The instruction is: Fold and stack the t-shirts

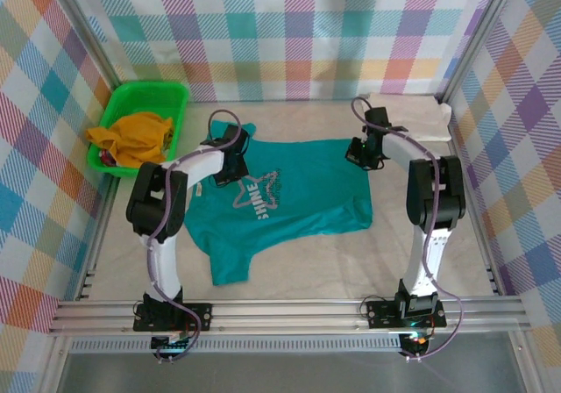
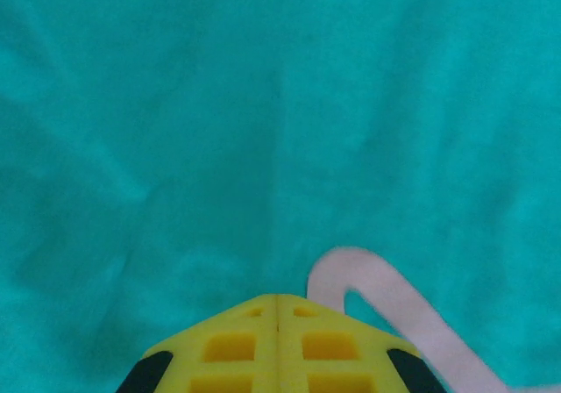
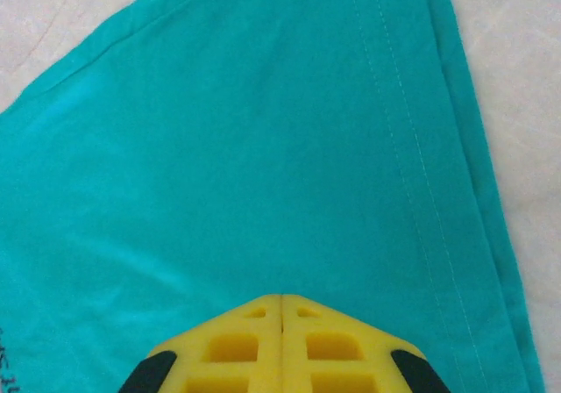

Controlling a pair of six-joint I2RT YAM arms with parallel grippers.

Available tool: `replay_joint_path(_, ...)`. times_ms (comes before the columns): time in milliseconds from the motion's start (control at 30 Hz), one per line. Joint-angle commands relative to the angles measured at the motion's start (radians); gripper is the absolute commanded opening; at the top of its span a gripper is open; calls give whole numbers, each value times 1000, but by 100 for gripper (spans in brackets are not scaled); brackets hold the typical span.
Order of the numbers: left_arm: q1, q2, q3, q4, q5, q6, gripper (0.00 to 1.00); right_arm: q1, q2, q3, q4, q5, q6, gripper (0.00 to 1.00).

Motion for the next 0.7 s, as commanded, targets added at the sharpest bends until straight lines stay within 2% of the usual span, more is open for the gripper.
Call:
replay_joint_path(0,24,67,110,20,-3,-21,0,1,64,66,-43,-7,34,0)
replay_joint_path(233,47,344,498,-71,67,-6,0,-3,194,214,-30,8,85,0)
replay_joint_path(300,55,433,650,-113,105,7,0,-7,244,295,-44,16,95,0)
replay_joint_path(400,64,539,861,-160,106,31,0,-17,332,433,-77,31,106,0)
replay_joint_path(533,96,710,1206,-271,158,54,0,-34,436,632,-120,-25,128,0)
replay_joint_path(600,111,737,1314,-323,173,56,0,-33,459,720,-138,-60,114,0)
replay_joint_path(667,112,673,1292,-344,160,75,0,-32,440,780,-185,-106,91,0)
